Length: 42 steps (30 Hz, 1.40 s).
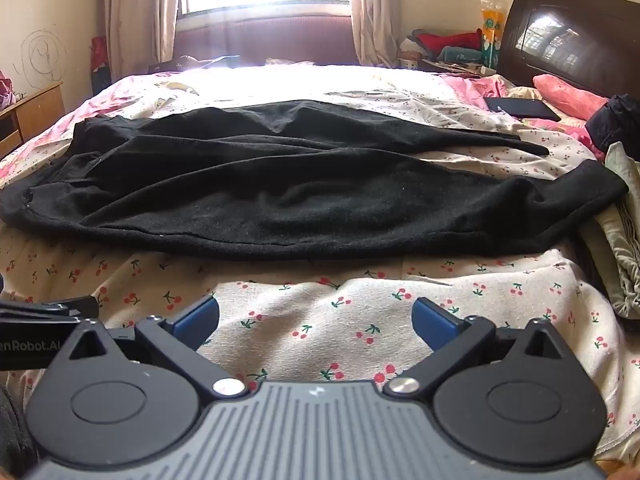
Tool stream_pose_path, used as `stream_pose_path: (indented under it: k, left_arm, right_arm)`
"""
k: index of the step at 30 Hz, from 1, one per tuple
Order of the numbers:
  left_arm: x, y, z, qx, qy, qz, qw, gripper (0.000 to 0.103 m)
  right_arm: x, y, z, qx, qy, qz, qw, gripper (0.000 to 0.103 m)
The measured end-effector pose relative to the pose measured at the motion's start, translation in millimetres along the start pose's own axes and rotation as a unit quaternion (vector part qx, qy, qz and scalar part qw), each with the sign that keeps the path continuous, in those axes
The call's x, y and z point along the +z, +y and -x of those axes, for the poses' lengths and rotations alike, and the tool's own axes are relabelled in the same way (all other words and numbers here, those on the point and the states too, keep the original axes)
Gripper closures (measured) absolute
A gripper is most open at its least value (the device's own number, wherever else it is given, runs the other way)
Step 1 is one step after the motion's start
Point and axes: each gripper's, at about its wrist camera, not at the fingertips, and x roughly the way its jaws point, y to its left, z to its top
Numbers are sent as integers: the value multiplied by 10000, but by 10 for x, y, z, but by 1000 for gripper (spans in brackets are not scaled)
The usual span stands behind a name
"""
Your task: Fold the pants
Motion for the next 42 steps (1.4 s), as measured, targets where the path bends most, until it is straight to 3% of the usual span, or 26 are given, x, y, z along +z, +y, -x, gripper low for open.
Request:
stream_pose_path:
  k: [42]
  left_arm:
    - [-24, -6, -83, -149, 140, 78, 9998, 0]
  right_arm:
    - [4, -17, -42, -22, 114, -26, 9999, 2]
